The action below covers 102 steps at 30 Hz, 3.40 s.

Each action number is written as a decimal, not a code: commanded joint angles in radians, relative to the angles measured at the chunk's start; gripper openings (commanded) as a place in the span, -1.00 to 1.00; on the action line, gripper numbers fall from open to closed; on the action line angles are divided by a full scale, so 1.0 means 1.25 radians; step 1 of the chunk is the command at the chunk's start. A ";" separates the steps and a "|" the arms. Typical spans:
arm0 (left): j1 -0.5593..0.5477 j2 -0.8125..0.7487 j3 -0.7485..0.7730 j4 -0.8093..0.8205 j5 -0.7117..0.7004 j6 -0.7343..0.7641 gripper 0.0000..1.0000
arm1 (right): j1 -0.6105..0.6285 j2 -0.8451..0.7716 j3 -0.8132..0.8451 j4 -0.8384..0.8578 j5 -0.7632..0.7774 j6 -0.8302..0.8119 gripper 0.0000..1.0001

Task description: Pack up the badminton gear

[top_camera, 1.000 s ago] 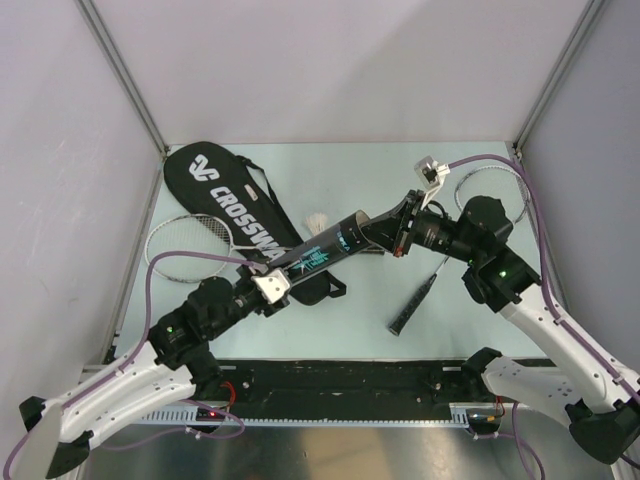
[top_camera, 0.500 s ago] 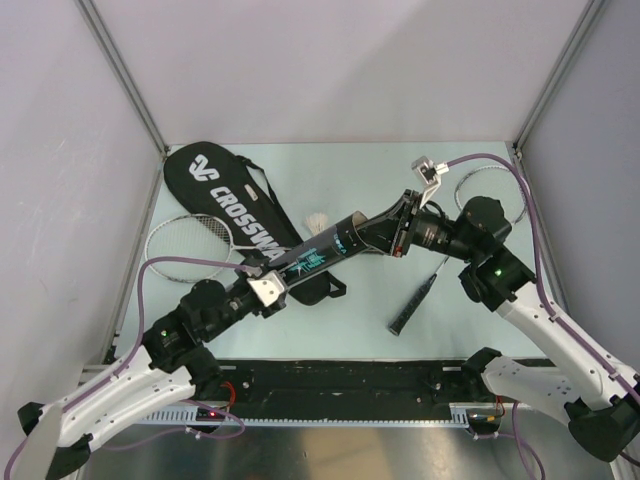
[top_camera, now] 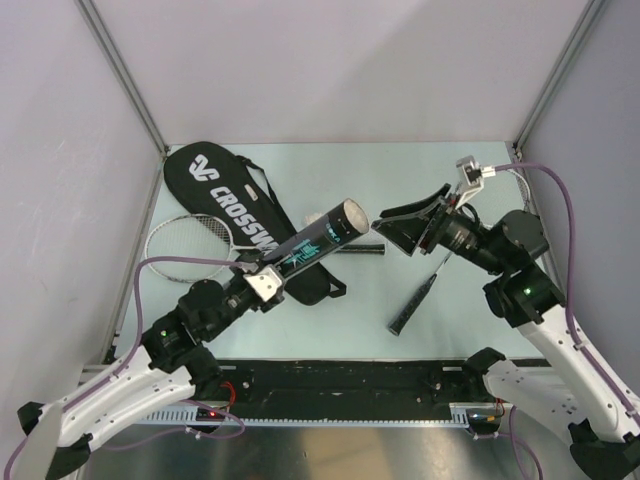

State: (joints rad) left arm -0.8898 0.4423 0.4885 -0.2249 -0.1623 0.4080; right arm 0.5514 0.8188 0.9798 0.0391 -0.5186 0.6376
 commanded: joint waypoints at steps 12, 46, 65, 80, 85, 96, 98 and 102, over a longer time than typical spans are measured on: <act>0.002 -0.029 0.103 0.044 -0.366 0.018 -0.09 | 0.124 0.020 -0.060 -0.089 0.403 0.003 0.24; 0.002 -0.265 0.106 -0.034 -0.345 -0.042 -0.07 | 0.356 1.004 0.087 0.536 0.020 -0.016 0.14; 0.002 -0.234 0.087 -0.054 -0.286 0.027 -0.08 | 0.301 0.635 -0.019 0.447 0.005 -0.024 -1.00; 0.002 -0.089 0.076 -0.152 0.003 0.069 -0.03 | -0.055 0.101 -0.060 -0.087 0.204 -0.309 -1.00; 0.001 0.003 0.098 -0.178 -0.051 0.091 -0.03 | -0.102 -0.051 -0.061 -0.170 0.167 -0.438 -1.00; 0.001 0.069 0.147 -0.207 -0.078 0.155 0.00 | -0.103 -0.191 -0.050 -0.280 0.025 -0.505 -1.00; 0.001 0.059 0.143 -0.210 -0.058 0.166 0.00 | -0.103 -0.187 -0.044 -0.295 -0.002 -0.502 -1.00; 0.001 0.019 0.131 -0.214 -0.002 0.178 0.01 | -0.101 -0.169 -0.029 -0.342 -0.055 -0.492 -1.00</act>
State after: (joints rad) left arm -0.8898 0.5152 0.6155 -0.5385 -0.2253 0.5884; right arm 0.4252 0.5907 0.9035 -0.3233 -0.4919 0.0280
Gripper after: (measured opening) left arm 0.719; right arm 0.010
